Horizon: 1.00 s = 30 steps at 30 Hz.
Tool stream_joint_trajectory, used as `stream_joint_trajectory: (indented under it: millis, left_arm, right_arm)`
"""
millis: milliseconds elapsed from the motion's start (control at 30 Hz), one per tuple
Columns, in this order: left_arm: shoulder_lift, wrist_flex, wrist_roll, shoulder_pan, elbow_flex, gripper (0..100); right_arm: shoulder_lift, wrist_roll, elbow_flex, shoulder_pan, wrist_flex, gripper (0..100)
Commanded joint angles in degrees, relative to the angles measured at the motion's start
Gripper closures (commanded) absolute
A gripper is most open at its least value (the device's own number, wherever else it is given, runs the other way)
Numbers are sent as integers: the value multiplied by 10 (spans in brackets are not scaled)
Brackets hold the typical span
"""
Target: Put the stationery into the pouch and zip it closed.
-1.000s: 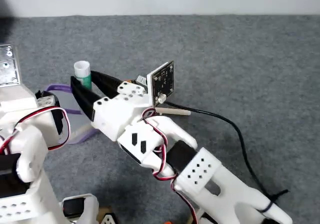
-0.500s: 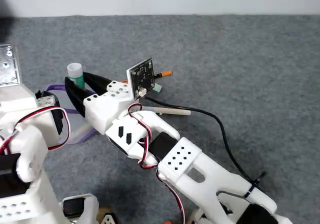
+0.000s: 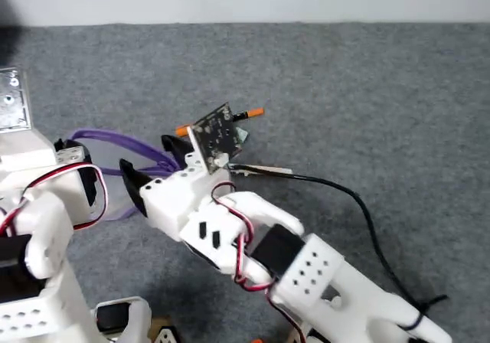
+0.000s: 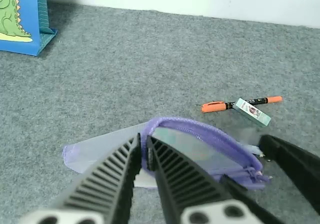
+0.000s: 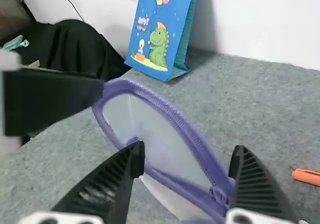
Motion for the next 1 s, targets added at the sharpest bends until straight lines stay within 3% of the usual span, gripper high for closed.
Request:
stream_joint_trajectory:
  millis: [0,133,267,533,733,967]
  left_arm:
    - [2,23,5,-2,9,987]
    - [2,23,5,-2,9,987]
    - [2,23,5,-2,9,987]
    - [2,23,5,-2,9,987]
    - [2,23,5,-2,9,987]
    - [2,23,5,-2,9,987]
  right_arm:
    - [-33,5,-27,4,9,794]
    - [-39,5,-29,24,9,888]
    - [-39,3,-43,90,53,995]
    - [-31,9,-69,207,233,978]
    - [7,113,-69,212,336,972]
    - [192,168,-171,231,434,936]
